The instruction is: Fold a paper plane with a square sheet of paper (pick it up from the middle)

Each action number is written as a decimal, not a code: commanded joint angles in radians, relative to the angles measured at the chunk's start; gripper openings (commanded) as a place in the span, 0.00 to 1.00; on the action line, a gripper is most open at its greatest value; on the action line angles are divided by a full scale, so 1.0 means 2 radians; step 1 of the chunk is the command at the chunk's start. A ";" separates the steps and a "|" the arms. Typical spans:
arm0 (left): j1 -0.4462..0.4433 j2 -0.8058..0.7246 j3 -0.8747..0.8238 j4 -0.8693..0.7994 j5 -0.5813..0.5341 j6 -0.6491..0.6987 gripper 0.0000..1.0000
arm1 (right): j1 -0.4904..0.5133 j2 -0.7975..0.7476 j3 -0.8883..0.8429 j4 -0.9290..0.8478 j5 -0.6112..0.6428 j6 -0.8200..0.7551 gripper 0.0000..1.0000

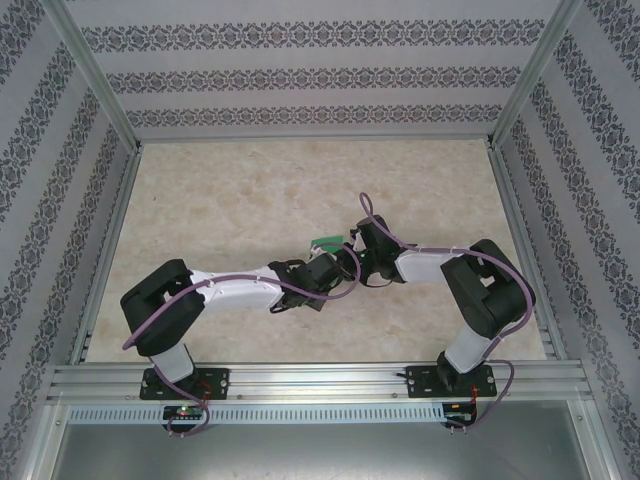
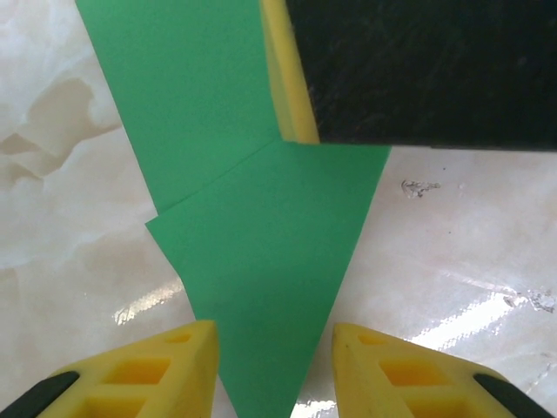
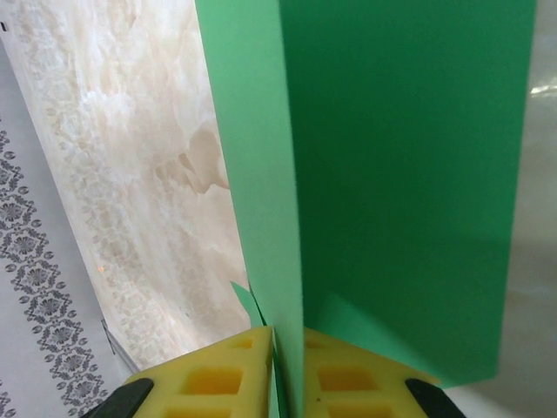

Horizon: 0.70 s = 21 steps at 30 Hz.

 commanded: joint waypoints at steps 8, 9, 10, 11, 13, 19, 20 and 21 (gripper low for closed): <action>-0.009 -0.055 -0.051 0.050 -0.018 -0.006 0.44 | -0.022 -0.017 0.027 -0.009 -0.020 -0.013 0.18; -0.010 -0.054 -0.050 0.050 -0.018 -0.005 0.44 | -0.024 -0.015 0.029 -0.011 -0.023 -0.015 0.18; -0.010 -0.053 -0.050 0.052 -0.016 -0.004 0.44 | -0.024 -0.011 0.032 -0.012 -0.027 -0.018 0.17; -0.010 -0.051 -0.048 0.053 -0.015 -0.003 0.44 | -0.024 -0.010 0.034 -0.013 -0.029 -0.020 0.16; -0.009 -0.045 -0.041 0.054 -0.010 0.003 0.45 | -0.024 -0.007 0.037 -0.018 -0.029 -0.023 0.12; -0.010 -0.028 -0.026 0.047 -0.016 0.011 0.45 | -0.025 -0.009 0.042 -0.023 -0.032 -0.024 0.09; -0.010 -0.028 -0.026 0.047 -0.018 0.011 0.44 | -0.024 -0.009 0.043 -0.024 -0.032 -0.024 0.09; -0.010 -0.028 -0.025 0.048 -0.019 0.012 0.43 | -0.024 -0.010 0.043 -0.024 -0.032 -0.025 0.09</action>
